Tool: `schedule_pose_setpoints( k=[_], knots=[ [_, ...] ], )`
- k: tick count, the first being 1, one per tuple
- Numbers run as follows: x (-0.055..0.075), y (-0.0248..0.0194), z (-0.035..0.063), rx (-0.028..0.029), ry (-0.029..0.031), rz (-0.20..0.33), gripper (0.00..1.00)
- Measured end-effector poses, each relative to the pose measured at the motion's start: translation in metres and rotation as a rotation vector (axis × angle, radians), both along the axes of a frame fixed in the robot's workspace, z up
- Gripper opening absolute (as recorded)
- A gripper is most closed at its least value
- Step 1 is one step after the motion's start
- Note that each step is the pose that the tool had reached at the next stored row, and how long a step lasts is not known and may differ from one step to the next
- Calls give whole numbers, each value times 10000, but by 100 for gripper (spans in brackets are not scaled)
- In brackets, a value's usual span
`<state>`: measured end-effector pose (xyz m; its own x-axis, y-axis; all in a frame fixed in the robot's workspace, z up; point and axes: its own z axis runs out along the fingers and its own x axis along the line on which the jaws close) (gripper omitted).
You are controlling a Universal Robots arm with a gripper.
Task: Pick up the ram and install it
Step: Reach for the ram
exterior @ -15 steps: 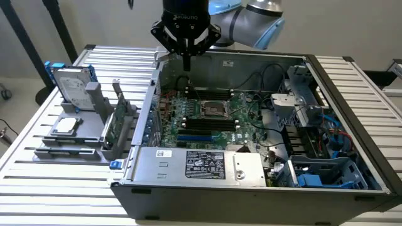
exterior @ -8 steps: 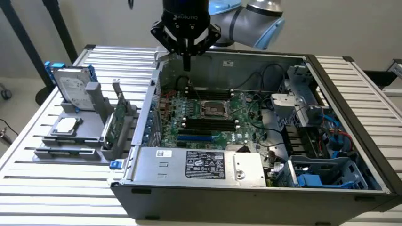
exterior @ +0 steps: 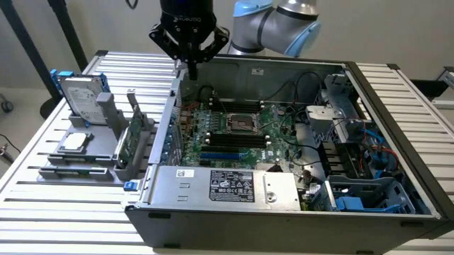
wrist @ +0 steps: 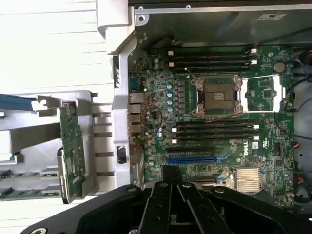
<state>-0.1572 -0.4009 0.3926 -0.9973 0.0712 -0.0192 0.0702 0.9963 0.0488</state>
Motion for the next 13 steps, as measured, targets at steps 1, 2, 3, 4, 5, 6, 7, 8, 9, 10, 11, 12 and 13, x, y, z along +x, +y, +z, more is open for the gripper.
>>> schedule_pose_setpoints(
  k=[1, 2, 3, 4, 5, 6, 7, 8, 9, 10, 11, 12, 13],
  knots=[
    [-45, -2, 0, -1, 0, 1, 11],
    [-92, -3, -1, 0, 0, 0, 11],
    [-138, -5, -2, 0, 0, 0, 11],
    [-183, -6, -3, 0, 0, 0, 11],
    [-227, -7, -4, 0, 0, 1, 11],
    [-272, -8, -5, 0, 0, 0, 11],
    [-317, -10, -7, 0, 0, 0, 11],
    [-362, -11, -9, 0, 0, 0, 11],
    [-408, -12, -12, 0, 0, 1, 11],
    [-454, -13, -15, 0, 0, 0, 11],
    [-501, -14, -19, 1, 0, 0, 11],
    [-547, -15, -24, 0, 0, -1, 11],
    [-591, -16, -29, 0, 1, 1, 11]
  ],
)
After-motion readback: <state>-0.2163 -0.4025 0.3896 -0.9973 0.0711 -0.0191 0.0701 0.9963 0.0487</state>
